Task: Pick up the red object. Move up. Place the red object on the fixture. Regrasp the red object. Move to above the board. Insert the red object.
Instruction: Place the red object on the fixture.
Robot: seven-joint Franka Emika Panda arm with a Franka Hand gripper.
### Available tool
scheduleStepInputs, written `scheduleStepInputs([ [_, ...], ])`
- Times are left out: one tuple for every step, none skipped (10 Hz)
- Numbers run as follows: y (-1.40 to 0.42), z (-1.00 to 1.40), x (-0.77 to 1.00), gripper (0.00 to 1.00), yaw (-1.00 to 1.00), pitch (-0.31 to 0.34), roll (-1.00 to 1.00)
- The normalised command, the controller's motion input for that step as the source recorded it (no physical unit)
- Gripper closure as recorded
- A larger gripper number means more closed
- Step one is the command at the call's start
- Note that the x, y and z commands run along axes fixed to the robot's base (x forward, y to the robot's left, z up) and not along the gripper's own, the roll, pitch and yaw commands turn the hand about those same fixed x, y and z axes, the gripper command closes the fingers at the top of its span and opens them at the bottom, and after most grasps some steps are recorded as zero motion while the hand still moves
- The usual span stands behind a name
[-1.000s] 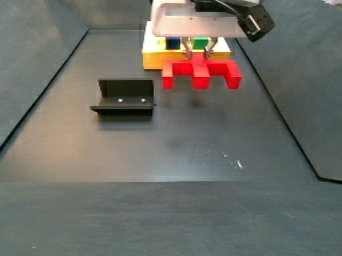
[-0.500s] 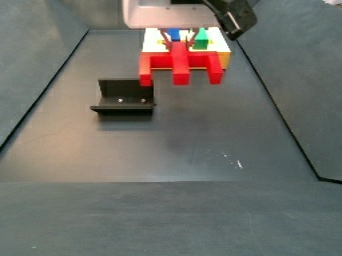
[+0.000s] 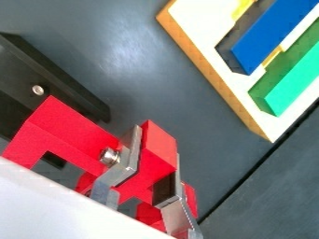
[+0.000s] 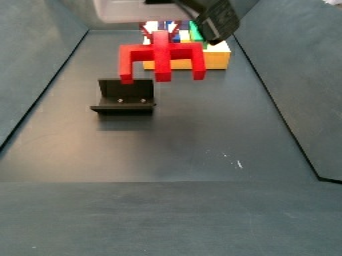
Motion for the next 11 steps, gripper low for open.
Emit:
scheduleStepInputs([
  [0.24,0.02,0.72,1.0,0.0,0.137,-0.95],
  [0.22,0.0,0.75,1.0,0.0,0.154,-0.9],
  [0.21,0.0,0.76,1.0,0.0,0.169,-0.88],
  [0.21,0.0,0.76,1.0,0.0,0.169,-0.88],
  [0.19,0.0,0.76,1.0,0.0,0.174,-0.87],
  [0.13,0.0,0.8,1.0,0.0,0.171,-0.85],
  [0.11,0.0,0.81,1.0,0.0,0.174,-0.84],
  [0.07,0.0,0.82,1.0,0.0,0.154,-0.84],
  [0.05,0.0,0.85,1.0,-0.02,0.089,-0.85],
  [0.11,-0.26,0.9,1.0,0.0,-0.031,-0.78],
  [0.0,-0.15,1.0,1.0,0.0,0.0,-0.35],
])
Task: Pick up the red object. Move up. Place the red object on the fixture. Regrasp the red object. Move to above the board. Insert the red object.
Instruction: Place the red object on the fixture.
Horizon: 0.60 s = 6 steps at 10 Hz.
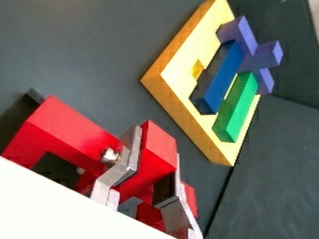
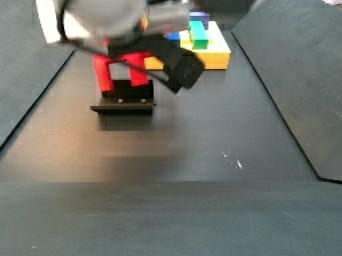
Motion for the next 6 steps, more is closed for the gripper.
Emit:
scheduleStepInputs([
  [0.0,-0.03,1.0,1.0,0.0,0.171,0.37],
  [0.07,-0.08,1.0,1.0,0.0,0.0,0.68],
  [0.02,-0.14,1.0,1.0,0.0,0.0,0.73],
  [0.0,-0.55,0.53,1.0,-0.11,-0.24,0.47],
  [0.0,-0.55,0.01,1.0,-0.2,-0.483,0.08],
  [0.0,-0.31,0.0,1.0,-0.27,-0.211,0.0],
])
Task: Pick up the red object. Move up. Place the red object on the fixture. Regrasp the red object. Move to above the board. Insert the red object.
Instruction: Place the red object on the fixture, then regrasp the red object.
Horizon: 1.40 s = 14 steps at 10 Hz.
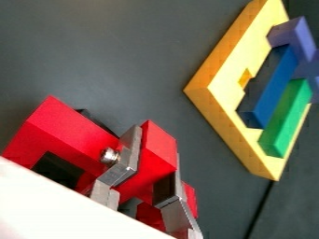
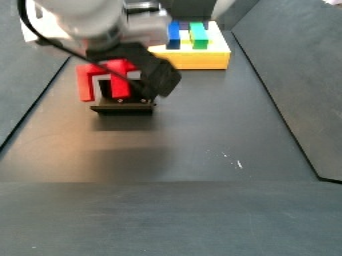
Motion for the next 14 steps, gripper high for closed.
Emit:
scheduleStepInputs([
  [0.06,-0.25,0.0,1.0,-0.26,-0.246,0.0],
  [0.15,-0.17,-0.12,1.0,-0.19,-0.223,-0.02],
  [0.16,-0.09,-0.12,1.0,-0.17,-0.134,-0.02],
  [0.01,-0.01,-0.07,1.0,-0.06,0.0,0.01],
  [0.0,0.0,0.0,1.0,0.0,0.0,0.0],
  [0.0,0.0,0.0,0.0,0.0,0.0,0.0],
  [-0.29,0.25,0.0,0.0,0.19,-0.08,0.85],
  [-0.18,0.15,0.0,0.0,0.1,-0.166,0.86],
  [-0.04,0.09,-0.01,0.0,0.05,-0.1,1.0],
  [-0.03,0.12,-0.08,0.0,0.06,-0.043,1.0],
  [-0.07,0.13,-0.05,0.0,0.03,-0.083,1.0],
  [-0.12,0.22,-0.07,0.0,0.0,-0.126,1.0],
  [-0.13,0.24,-0.02,0.0,0.01,-0.074,1.0],
  [-0.08,0.09,0.0,0.0,0.01,-0.034,1.0],
])
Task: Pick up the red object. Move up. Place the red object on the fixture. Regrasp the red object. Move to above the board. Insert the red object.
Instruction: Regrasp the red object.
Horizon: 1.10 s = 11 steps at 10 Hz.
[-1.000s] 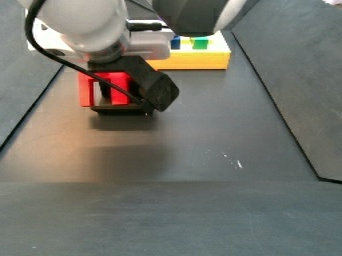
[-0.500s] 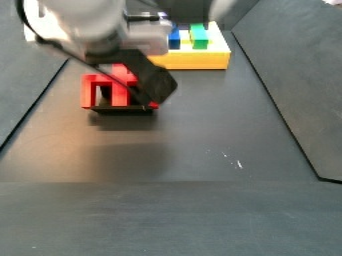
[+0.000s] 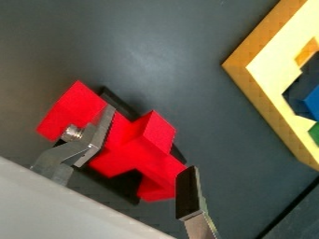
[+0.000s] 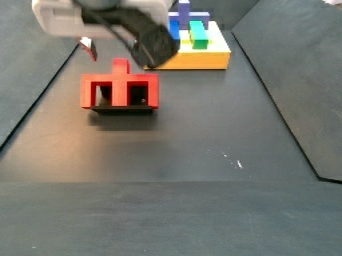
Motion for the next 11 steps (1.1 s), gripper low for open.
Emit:
scheduleStepInputs([
  [-0.04,0.0,0.03,0.0,0.0,-0.026,1.0],
  [0.0,0.0,0.0,0.0,0.0,-0.009,1.0],
  [0.0,0.0,0.0,0.0,0.0,0.0,1.0],
  [0.0,0.0,-0.05,0.0,0.0,0.0,1.0],
  [0.0,0.0,-0.1,0.0,0.03,0.017,1.0],
  [0.0,0.0,-0.1,0.0,0.05,0.003,1.0],
  [0.0,0.0,-0.13,0.0,0.07,0.006,1.0],
  [-0.03,0.0,-0.09,0.0,0.05,0.0,1.0],
  [-0.11,0.0,-0.04,0.0,0.05,0.0,1.0],
  [-0.16,0.0,-0.01,0.0,0.07,0.0,1.0],
  [-0.16,0.0,-0.02,0.0,0.08,0.0,1.0],
])
